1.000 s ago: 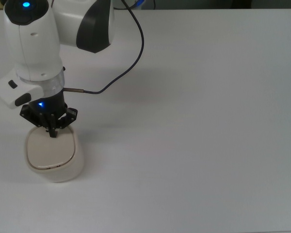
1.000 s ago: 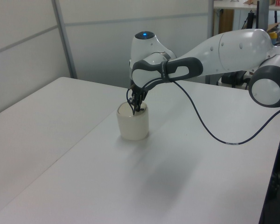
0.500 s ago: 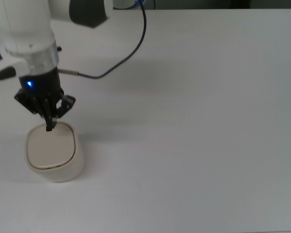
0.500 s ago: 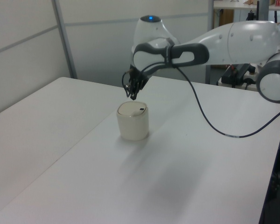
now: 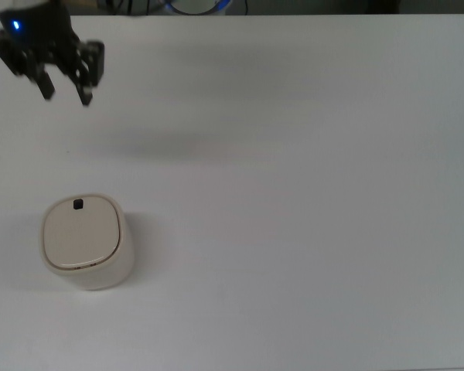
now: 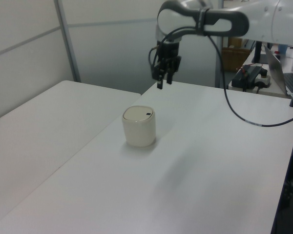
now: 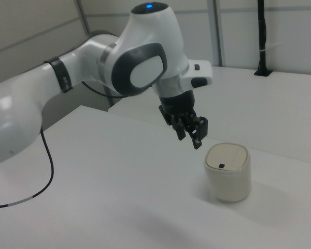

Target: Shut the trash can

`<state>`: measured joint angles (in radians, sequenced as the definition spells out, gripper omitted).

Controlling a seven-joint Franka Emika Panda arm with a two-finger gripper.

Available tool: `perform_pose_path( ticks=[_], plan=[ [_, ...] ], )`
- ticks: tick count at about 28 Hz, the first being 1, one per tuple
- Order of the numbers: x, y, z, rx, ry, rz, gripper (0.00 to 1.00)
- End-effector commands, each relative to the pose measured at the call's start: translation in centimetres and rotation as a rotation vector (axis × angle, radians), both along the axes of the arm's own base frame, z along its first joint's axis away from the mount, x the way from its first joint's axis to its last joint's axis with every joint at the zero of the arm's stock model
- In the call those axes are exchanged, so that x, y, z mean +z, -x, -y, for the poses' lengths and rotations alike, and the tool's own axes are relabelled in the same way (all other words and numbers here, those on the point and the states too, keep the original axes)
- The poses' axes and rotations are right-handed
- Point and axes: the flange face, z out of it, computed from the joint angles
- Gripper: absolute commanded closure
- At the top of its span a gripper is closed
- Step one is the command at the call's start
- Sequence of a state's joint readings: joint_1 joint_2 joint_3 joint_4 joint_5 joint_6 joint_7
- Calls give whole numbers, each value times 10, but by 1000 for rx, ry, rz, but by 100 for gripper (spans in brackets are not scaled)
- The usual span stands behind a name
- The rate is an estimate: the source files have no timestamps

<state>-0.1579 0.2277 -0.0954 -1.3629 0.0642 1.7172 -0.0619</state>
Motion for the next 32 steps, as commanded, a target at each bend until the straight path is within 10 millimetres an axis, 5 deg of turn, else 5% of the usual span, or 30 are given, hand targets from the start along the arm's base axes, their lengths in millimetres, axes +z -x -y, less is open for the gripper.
perform_pose_path(
  ticks=[1, 11, 32],
  plan=[
    [13, 29, 19, 40, -6, -54, 0],
    [21, 50, 24, 69, 25, -136, 0],
    [18, 45, 15, 106, 31, -136, 0]
  ],
)
